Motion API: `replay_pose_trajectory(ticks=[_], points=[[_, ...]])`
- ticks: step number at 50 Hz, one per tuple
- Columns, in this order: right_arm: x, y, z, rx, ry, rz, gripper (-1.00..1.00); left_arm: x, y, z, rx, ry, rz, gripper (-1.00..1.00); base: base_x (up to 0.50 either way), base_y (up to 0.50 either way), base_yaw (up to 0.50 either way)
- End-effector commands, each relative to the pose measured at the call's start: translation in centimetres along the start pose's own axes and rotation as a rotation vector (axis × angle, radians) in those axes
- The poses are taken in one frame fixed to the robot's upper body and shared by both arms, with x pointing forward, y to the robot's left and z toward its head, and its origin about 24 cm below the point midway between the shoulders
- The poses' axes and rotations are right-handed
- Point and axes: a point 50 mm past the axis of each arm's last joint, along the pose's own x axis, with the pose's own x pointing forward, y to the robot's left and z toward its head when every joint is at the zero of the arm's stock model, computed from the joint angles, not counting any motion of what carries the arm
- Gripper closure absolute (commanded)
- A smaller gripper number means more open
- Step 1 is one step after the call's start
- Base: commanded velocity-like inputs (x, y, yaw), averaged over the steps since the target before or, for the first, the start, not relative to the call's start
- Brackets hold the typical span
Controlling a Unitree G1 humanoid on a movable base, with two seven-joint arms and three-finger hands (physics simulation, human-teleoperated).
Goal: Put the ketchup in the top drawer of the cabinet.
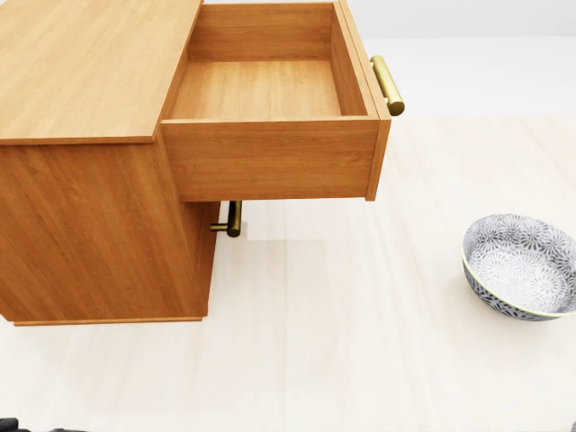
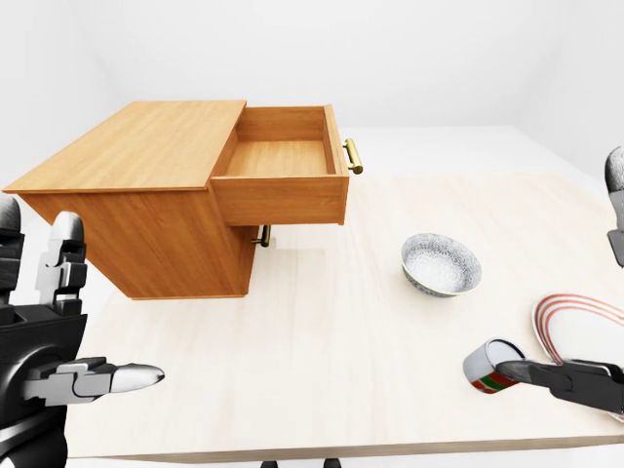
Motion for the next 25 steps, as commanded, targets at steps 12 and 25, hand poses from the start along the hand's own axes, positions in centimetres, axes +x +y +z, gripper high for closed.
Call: replay_pose_trajectory(ticks=[12, 25], points=[[-2.1, -2.7, -5.3, -0.126, 0.34, -0.066, -1.0, -0.1, 0.1, 0.2, 0.002, -0.006, 0.002, -1.0, 0.0, 0.0, 0.0], [-3.4, -0.9, -8.2, -0.039, 0.489, -0.007, -1.0, -0.1, 0.1, 0.2, 0.006, -0.006, 0.0, -1.0, 0.0, 0.0, 0.0]])
